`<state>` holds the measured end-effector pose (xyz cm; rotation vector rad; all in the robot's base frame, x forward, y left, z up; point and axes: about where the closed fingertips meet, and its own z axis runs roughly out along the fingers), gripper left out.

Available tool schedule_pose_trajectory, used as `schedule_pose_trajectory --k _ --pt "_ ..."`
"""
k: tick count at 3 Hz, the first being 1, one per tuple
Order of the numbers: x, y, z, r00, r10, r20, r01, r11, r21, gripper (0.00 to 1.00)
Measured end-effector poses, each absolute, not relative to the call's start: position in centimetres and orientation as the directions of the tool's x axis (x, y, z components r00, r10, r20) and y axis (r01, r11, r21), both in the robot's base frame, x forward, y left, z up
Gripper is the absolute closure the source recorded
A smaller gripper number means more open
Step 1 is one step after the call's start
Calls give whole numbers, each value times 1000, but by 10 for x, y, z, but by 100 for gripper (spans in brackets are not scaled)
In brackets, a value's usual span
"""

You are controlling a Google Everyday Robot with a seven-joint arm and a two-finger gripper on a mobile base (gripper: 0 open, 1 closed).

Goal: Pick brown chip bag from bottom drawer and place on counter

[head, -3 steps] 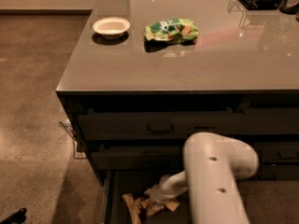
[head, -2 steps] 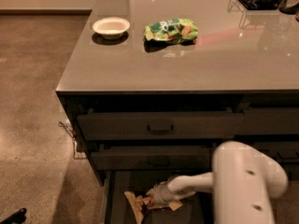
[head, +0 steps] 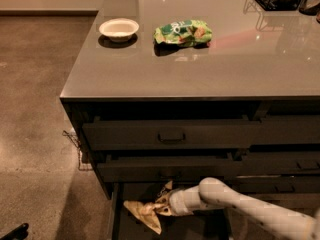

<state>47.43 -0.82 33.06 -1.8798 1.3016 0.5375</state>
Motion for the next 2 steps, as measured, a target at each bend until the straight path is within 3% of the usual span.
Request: schedule_pose_trajectory --k 1,2 --pt "473 -43 386 450 -516 -729 -883 -135 -450 100" --pt "467 -52 386 454 -514 -728 -880 -133 -455 100"
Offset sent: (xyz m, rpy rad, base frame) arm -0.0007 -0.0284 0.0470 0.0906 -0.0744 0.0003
